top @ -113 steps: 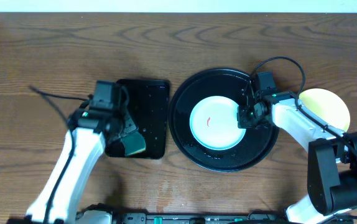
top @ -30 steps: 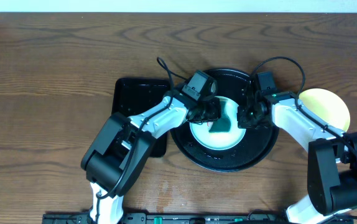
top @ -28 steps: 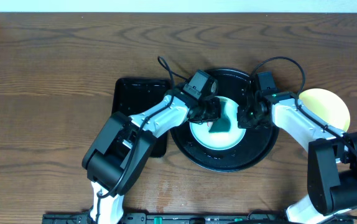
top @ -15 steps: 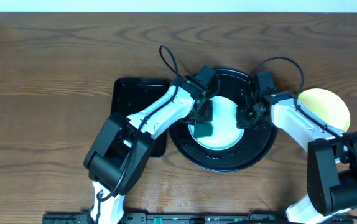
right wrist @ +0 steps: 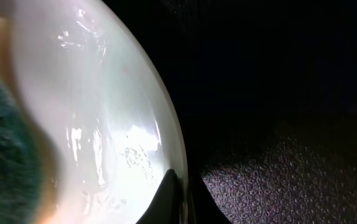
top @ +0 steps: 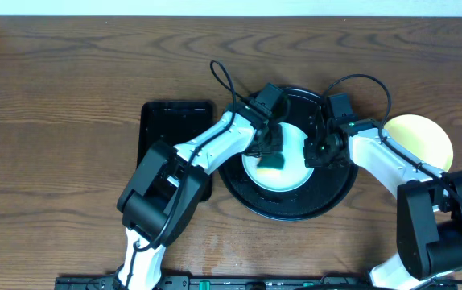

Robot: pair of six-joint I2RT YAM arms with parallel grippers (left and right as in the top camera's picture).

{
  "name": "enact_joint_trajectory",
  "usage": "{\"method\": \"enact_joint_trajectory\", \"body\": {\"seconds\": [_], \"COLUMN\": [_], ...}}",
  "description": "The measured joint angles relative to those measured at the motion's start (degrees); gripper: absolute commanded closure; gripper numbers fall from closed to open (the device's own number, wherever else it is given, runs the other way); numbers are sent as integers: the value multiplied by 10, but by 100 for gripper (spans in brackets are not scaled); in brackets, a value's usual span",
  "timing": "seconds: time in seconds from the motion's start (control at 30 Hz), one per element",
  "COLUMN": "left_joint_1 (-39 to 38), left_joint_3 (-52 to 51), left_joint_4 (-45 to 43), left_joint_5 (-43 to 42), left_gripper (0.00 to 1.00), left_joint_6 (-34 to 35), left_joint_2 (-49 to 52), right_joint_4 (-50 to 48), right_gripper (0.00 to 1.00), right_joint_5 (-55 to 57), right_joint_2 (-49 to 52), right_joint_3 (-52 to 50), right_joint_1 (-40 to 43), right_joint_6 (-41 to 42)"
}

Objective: Clean dirty plates on tray and stack at the side
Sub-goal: 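Scrub the pale green plate with the sponge while right gripper holds rim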

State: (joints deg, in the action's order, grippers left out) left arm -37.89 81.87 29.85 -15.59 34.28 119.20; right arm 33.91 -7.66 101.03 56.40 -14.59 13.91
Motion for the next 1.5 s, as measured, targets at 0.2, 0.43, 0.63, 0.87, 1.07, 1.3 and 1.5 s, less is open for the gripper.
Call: {"method": "enact_joint_trajectory", "body": {"seconds": [0.2, 0.43, 0.63, 0.87, 1.07, 1.3, 1.5], "left_joint_1": [-14, -18, -19, -17, -5, -4, 1], "left_joint_3": [0, 0, 12, 30, 39, 70, 95], "left_joint_4": [-26, -39, 4, 118, 177, 252, 287], "left_joint_5": [-21, -60, -45, 44, 95, 137, 136], "left_gripper": [92, 93, 93, 93, 93, 93, 93], "left_joint_6": [21, 24, 19, 31, 34, 34, 34], "left_joint_2": [5, 11, 11, 3, 1, 6, 7], "right_joint_4": [0, 0, -1, -4, -4, -4, -3], "right_gripper": [99, 99, 99, 99, 99, 99, 99], "right_joint_5": [8, 10, 10, -5, -22, -50, -52], "right_joint_2": [-1, -1, -1, 0, 0, 1, 1], "right_joint_3": [0, 0, 0, 0, 0, 0, 0], "right_joint_1": [0, 0, 0, -2, -3, -11, -11], "right_joint_6": [2, 2, 2, 1, 1, 1, 1]}}
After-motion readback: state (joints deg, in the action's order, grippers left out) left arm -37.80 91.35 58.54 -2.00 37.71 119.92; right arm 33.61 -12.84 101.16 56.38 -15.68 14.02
